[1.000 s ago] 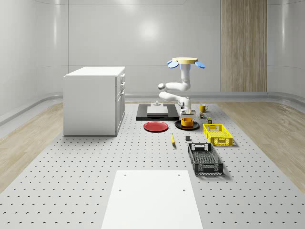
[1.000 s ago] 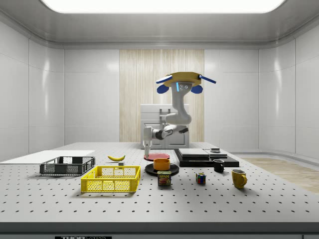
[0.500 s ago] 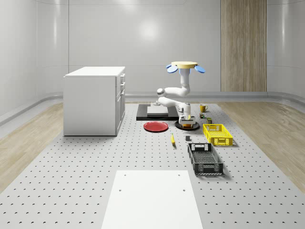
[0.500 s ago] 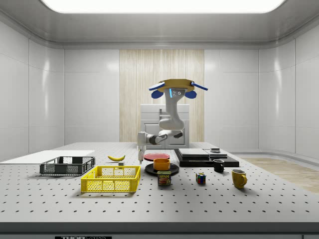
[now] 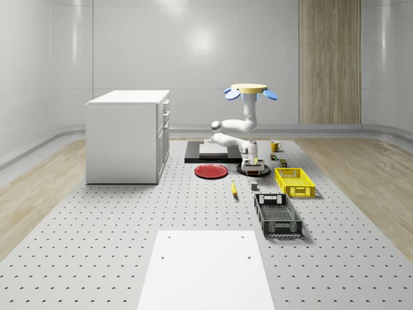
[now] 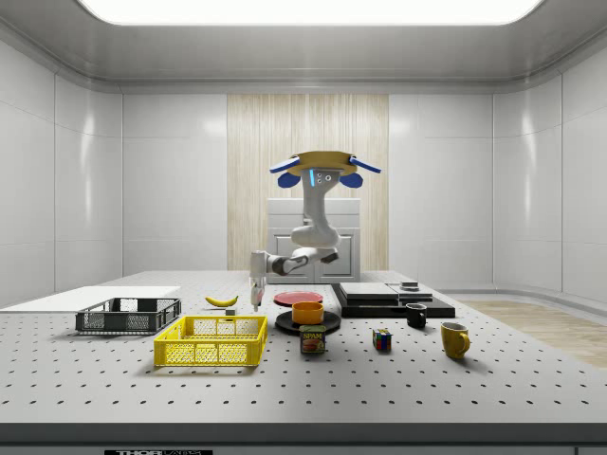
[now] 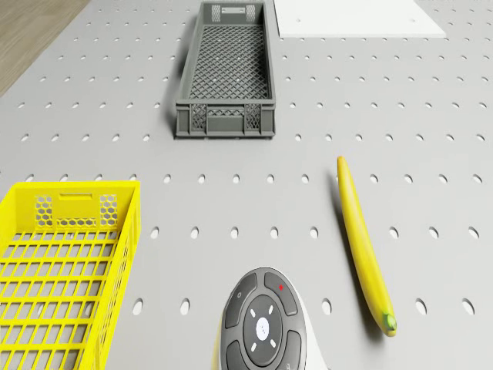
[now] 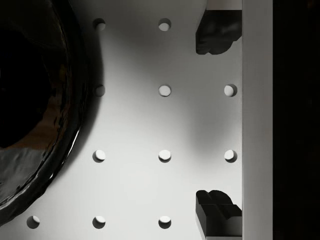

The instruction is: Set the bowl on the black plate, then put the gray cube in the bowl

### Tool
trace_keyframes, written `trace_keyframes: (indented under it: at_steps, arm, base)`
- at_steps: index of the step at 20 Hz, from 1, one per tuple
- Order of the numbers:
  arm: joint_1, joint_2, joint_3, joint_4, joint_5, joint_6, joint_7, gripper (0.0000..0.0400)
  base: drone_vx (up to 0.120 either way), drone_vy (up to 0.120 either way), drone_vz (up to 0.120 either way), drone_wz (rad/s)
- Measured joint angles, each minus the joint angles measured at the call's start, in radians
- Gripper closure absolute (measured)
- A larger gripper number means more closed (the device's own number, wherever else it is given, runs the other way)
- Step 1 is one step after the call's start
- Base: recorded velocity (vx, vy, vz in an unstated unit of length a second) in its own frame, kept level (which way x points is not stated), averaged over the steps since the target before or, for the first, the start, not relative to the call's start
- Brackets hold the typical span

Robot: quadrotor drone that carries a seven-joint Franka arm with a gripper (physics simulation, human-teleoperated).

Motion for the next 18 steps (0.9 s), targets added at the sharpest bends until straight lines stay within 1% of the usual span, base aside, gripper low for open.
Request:
trace_keyframes:
  at_steps: [13, 16, 18]
  arm:
    - [0.008, 0.011, -0.003, -0.001, -0.006, -0.011, -0.006, 0.0000]
    - [0.009, 0.013, -0.004, -0.002, -0.007, -0.013, -0.007, 0.0000]
    - [0.010, 0.015, -0.004, -0.002, -0.008, -0.014, -0.008, 0.0000]
  base:
    - [0.120, 0.000, 0.000, 0.000]
    - [0.120, -0.107, 0.000, 0.000]
    - [0.120, 0.000, 0.000, 0.000]
